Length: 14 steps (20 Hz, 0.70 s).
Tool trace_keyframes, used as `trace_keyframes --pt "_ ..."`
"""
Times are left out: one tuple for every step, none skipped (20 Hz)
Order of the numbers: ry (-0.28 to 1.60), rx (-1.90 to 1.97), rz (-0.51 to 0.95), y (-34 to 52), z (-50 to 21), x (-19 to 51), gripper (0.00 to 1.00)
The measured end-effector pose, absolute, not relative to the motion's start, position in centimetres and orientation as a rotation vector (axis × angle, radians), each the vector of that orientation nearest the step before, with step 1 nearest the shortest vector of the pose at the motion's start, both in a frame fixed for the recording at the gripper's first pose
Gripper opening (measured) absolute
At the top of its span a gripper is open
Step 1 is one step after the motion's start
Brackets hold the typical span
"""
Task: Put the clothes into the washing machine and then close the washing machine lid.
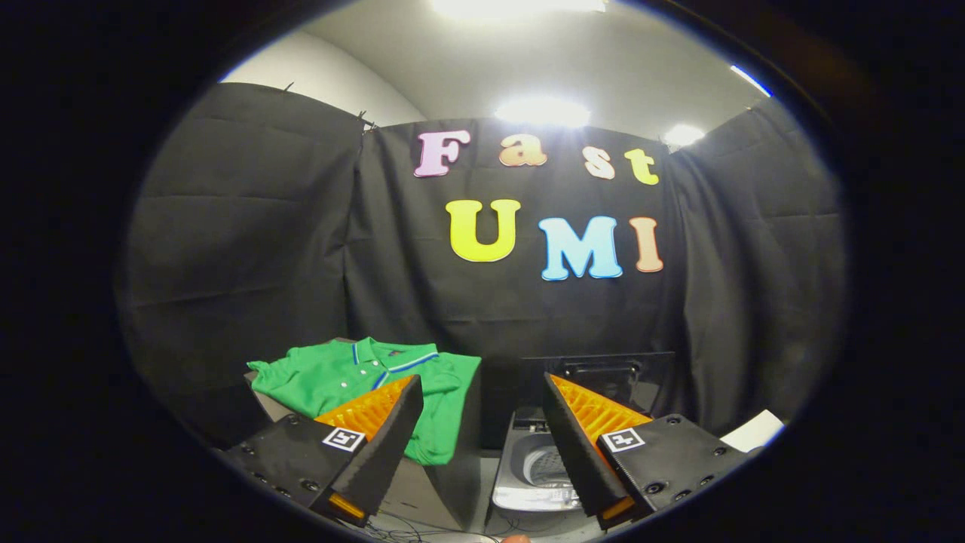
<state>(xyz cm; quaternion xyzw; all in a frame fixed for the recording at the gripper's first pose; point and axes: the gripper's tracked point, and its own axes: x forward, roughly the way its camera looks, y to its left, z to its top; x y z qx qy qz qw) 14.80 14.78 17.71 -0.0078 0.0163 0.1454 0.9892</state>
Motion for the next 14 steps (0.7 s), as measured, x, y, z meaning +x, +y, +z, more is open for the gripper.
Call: trace_keyframes --pt "0.032 -0.030 0.310 16.4 18.5 15.6 0.98" --pt "0.032 -0.043 0.331 18.1 19.3 16.5 0.98" --pt "0.041 -0.052 0.358 19.9 19.7 17.3 0.98" --pt "0.049 -0.057 0.388 21.6 20.2 18.1 0.98" --pt "0.057 -0.064 0.404 23.0 20.8 18.9 0.98" --pt "0.065 -0.067 0.424 24.5 21.2 19.6 0.98" --pt "0.075 -0.063 0.446 26.2 21.5 20.3 0.98" --pt "0.084 -0.062 0.461 27.6 21.9 21.2 0.98" --pt "0.099 -0.067 0.469 28.8 21.9 21.9 0.98" --pt "0.115 -0.071 0.479 30.0 22.0 22.6 0.98" --pt "0.144 -0.079 0.482 31.1 21.7 23.4 0.98" --pt "0.181 -0.078 0.489 32.2 21.2 24.1 0.98" --pt "0.224 -0.073 0.498 33.2 20.6 24.7 0.98" --pt "0.263 -0.064 0.503 34.1 20.0 25.1 0.98"
